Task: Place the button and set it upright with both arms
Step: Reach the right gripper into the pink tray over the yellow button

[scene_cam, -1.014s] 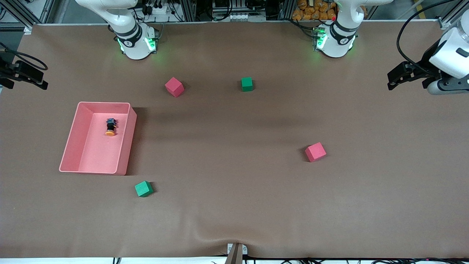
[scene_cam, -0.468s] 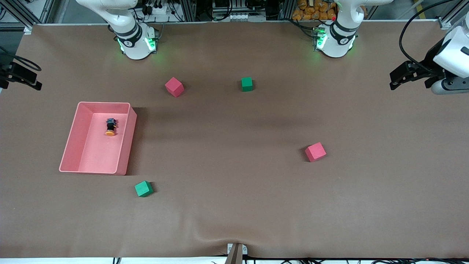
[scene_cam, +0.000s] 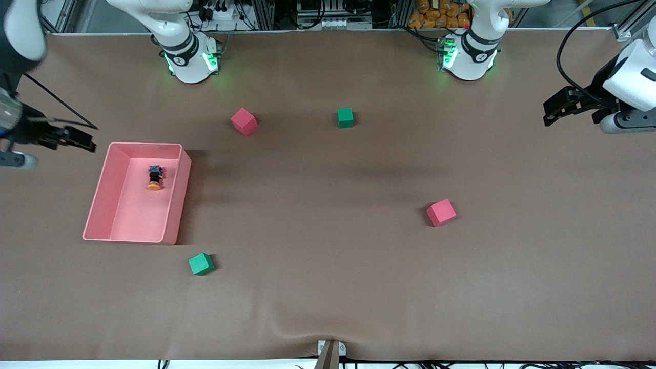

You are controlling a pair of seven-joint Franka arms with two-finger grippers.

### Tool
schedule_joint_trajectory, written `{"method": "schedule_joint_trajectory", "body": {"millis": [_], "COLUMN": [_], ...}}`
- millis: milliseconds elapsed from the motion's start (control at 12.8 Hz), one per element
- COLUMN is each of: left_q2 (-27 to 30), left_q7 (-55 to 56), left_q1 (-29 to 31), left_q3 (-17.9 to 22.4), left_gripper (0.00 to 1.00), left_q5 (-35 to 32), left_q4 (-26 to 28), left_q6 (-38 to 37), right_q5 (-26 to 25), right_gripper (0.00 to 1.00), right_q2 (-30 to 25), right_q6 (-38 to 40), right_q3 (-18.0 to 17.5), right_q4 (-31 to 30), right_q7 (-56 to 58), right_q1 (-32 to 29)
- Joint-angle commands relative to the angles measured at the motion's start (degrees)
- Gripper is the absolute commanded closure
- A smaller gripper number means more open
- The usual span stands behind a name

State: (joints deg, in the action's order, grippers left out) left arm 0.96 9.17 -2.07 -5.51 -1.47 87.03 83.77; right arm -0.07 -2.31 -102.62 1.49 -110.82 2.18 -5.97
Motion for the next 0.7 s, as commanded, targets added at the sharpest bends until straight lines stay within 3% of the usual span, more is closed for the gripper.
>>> {"method": "schedule_joint_trajectory", "body": {"millis": [0, 312, 624], "left_q2": [-0.3, -0.4, -1.5], "left_q7": [0.1, 0.0, -0.2], "left_q1": [0.3, 0.3, -0.5], "left_q3": [-0.3, -0.6, -0.8], "left_gripper": [0.0, 0.0, 0.0], "left_q5": [-1.0, -0.2, -0.7], "left_q4": [-1.6, -1.6, -1.6], "left_q6": [-0.9, 0.6, 2.2], "right_q5": [-0.8, -0.8, -0.4], "right_gripper": [0.0, 0.0, 0.0], "right_q2": [-1.1, 2.8, 8.9], "right_q6": [-8.4, -20.5, -24.4], "right_q3": [-0.4, -0.4, -0.5], "right_q4": [-9.0, -16.9, -17.2], "right_q7": [0.7, 3.1, 7.5], "right_q1": [-0.8, -0.7, -2.6]}}
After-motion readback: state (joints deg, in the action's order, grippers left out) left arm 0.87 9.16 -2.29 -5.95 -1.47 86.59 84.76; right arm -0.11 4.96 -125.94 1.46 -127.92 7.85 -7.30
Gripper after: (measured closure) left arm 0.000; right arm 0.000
